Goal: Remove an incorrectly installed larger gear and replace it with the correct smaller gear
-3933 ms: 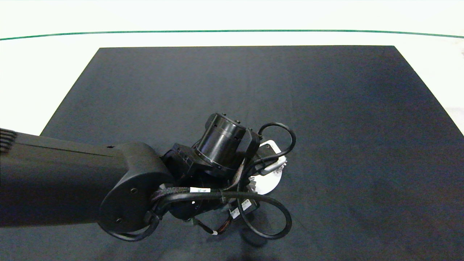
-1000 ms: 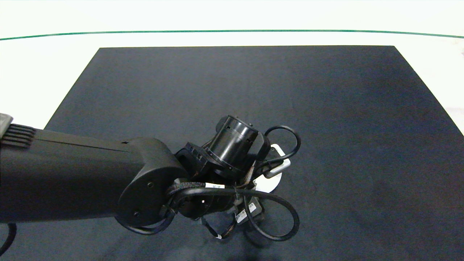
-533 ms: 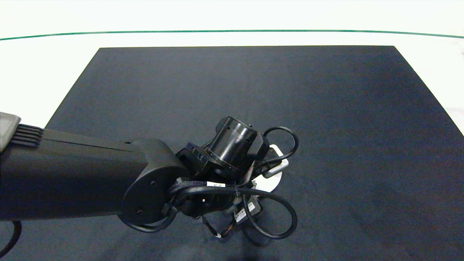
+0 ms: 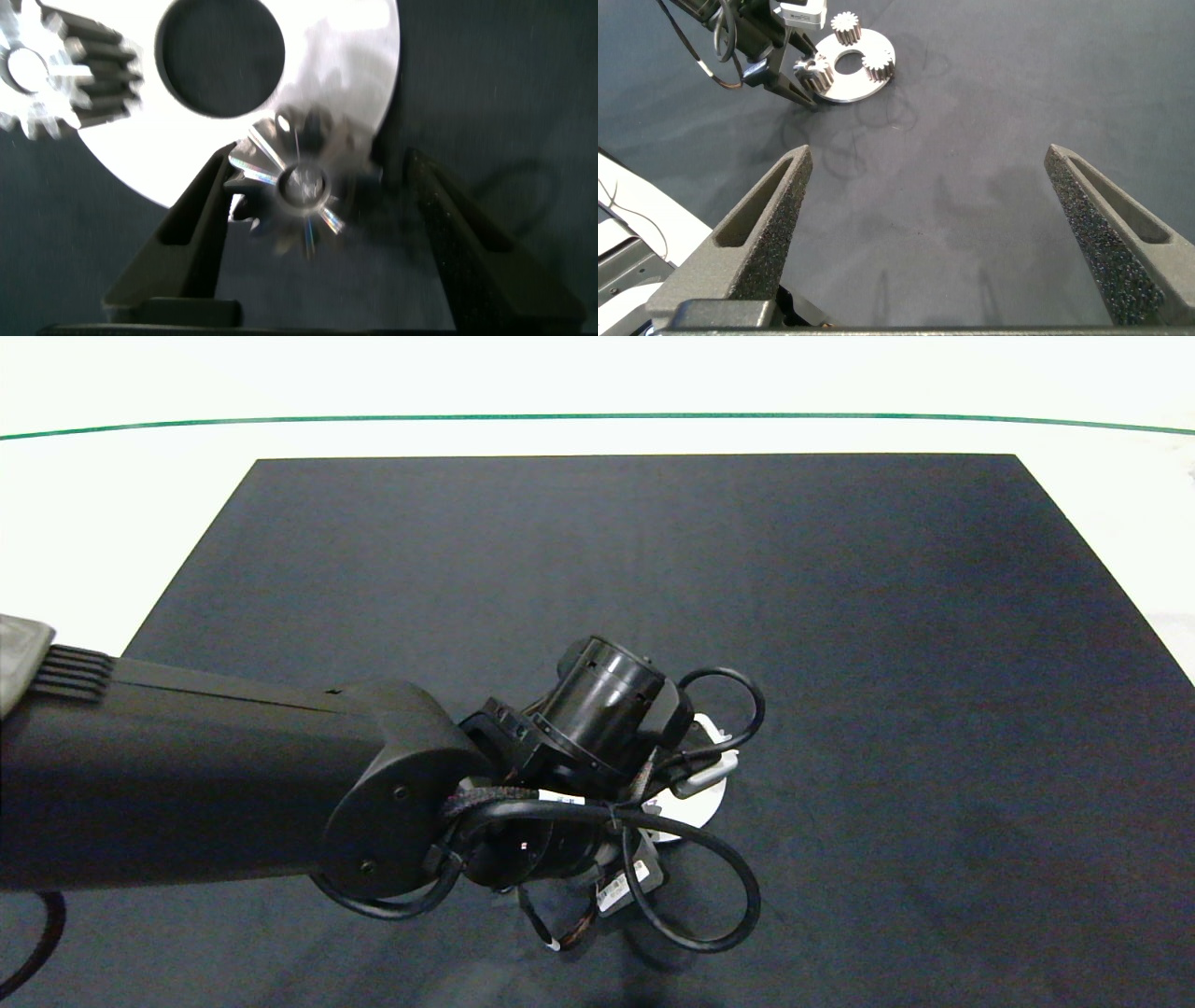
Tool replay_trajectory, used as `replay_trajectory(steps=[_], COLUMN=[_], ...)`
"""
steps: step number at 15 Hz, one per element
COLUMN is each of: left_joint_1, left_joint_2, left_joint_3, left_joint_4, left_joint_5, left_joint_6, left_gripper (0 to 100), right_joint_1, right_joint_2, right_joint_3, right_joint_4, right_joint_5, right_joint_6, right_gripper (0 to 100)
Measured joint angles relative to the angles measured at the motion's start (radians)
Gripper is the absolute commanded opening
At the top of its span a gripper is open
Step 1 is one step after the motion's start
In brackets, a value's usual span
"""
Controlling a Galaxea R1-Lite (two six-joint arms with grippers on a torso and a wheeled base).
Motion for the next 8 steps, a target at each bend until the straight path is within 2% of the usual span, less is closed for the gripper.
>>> replay_trajectory(steps=[1,2,3,4,5,6,7,8], left_joint_1=[0.000,0.000,0.000,0.000,0.000,-0.001,-0.001,-0.001], left_joint_2=[0.000,0.001,0.002,0.003,0.004,0.005,0.005,0.006], left_joint_3=[-0.006,-0.013,-0.019,-0.024,-0.027,-0.029,-0.029,-0.030], left_joint_4=[0.004,0.007,0.007,0.007,0.007,0.007,0.007,0.007], left_joint_5=[0.000,0.000,0.000,0.000,0.000,-0.001,-0.001,-0.001], left_joint_6=[-0.001,-0.002,-0.003,-0.003,-0.003,-0.003,-0.004,-0.004], left_gripper=[65,62,60,57,56,54,51,50], right_joint_1=[0.000,0.000,0.000,0.000,0.000,0.000,0.000,0.000], right_joint_2=[0.000,0.000,0.000,0.000,0.000,0.000,0.000,0.000], right_joint_3=[-0.001,-0.002,-0.002,-0.001,-0.001,-0.001,-0.001,-0.001], right_joint_4=[0.000,0.035,0.142,0.320,0.443,0.501,0.479,0.379], right_joint_5=[0.000,0.000,0.000,0.000,0.000,0.000,0.000,0.000], right_joint_6=[0.000,0.000,0.000,0.000,0.000,0.000,0.000,0.000], right_gripper=[100,100,100,100,100,100,100,100])
